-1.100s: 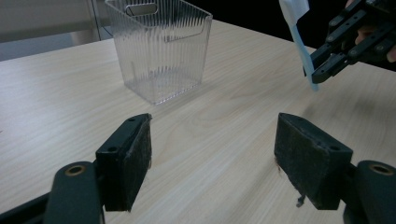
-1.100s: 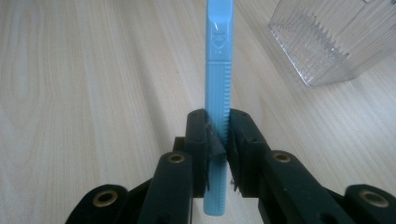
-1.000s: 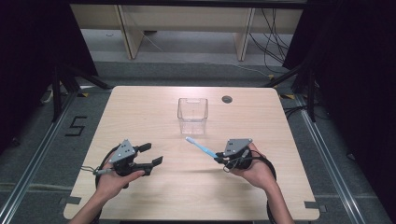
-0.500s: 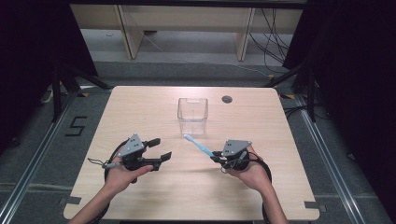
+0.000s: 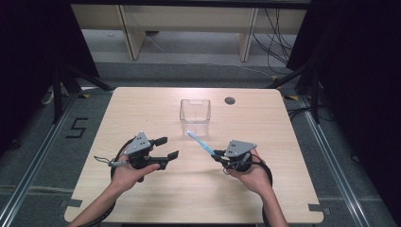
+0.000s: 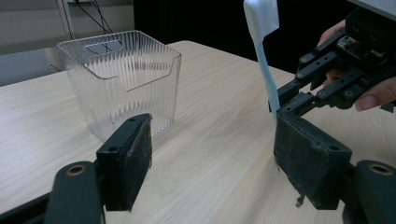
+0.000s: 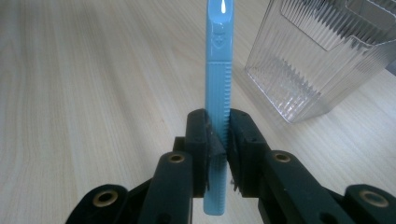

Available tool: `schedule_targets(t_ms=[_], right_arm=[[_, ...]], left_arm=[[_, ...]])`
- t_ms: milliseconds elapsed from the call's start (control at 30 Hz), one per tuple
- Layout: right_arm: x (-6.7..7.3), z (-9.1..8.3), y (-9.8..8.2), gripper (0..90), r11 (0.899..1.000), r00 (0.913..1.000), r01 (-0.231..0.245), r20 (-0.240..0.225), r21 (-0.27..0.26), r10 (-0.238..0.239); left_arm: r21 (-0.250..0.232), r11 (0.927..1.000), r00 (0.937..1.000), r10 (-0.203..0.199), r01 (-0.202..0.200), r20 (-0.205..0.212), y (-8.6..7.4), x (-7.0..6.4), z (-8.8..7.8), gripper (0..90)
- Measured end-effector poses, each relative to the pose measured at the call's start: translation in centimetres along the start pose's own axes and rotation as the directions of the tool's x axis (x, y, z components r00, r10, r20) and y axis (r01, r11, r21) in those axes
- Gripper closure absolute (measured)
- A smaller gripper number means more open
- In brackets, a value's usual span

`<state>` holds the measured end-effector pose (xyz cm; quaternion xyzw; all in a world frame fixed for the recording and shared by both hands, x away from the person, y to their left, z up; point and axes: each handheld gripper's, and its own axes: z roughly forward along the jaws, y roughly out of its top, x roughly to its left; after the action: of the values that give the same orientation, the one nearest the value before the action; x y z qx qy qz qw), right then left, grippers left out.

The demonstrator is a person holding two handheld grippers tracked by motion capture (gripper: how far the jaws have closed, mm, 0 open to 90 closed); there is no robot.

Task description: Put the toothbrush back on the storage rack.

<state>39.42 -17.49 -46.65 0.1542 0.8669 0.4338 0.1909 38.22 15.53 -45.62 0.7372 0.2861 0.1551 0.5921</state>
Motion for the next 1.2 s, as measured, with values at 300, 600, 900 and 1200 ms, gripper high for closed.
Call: schedule_targets(t_ms=[300,600,900,1200], right_arm=[[0.3,0.2,0.0,79.2,1.0,0.9998,-0.017,-0.002,-0.014,0.017],[0.5,0.8,0.3,79.2,0.998,0.9994,-0.034,0.01,-0.052,0.034],[0.8,1.4,0.6,79.2,0.993,0.9972,-0.064,0.031,-0.099,0.067],[0.8,1.5,0.9,79.2,0.987,0.9929,-0.096,0.057,-0.13,0.104]], left_arm=[[-0.001,0.9998,0.9996,-0.018,0.018,0.023,0.4,-0.3,0.8,28.1],[-0.011,0.9998,0.9983,-0.017,0.017,0.056,1.3,-1.0,1.5,29.6],[-0.027,0.9989,0.996,-0.037,0.039,0.081,1.5,-1.4,2.5,34.8],[-0.041,0.9983,0.9963,-0.037,0.041,0.077,2.1,-1.6,3.4,43.0]])
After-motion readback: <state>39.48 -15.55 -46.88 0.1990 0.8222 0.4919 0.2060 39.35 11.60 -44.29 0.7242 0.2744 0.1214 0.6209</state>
